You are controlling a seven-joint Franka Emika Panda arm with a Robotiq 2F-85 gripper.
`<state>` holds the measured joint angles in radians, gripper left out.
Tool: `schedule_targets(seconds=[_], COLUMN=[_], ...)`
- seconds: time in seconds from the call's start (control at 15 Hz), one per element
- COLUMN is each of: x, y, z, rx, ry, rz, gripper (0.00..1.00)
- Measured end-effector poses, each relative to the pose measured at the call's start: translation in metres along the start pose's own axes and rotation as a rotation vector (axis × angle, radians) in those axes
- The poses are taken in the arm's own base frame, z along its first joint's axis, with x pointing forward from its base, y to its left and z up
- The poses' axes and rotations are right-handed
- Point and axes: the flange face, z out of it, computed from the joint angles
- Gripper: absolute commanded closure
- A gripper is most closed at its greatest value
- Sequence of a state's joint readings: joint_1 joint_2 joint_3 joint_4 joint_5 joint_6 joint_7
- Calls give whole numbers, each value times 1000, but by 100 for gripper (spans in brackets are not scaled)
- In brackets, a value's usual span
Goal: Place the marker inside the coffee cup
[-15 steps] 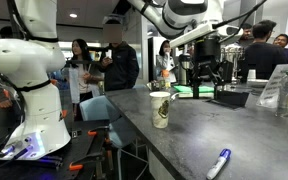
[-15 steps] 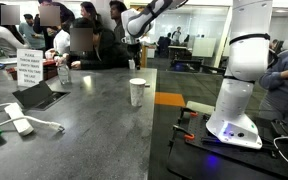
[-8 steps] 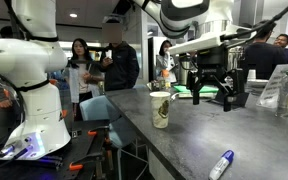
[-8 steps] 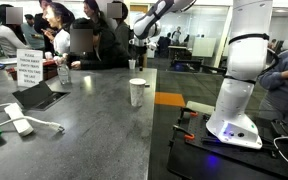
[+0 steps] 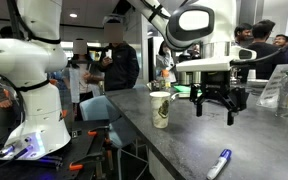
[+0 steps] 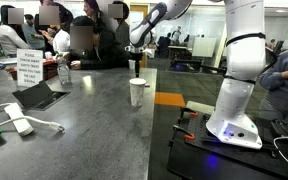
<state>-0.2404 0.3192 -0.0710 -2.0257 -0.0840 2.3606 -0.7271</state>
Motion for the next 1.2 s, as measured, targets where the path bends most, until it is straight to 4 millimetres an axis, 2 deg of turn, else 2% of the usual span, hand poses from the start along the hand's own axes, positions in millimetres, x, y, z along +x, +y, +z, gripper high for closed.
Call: schedule_targets(seconds=[0.8,1.13,1.2], x=[-7,-7,-6], y=[27,37,39], z=[46,64,67], rx=[72,85,86], ry=[-2,-14,-15], rz=[22,27,28], gripper=[0,6,11])
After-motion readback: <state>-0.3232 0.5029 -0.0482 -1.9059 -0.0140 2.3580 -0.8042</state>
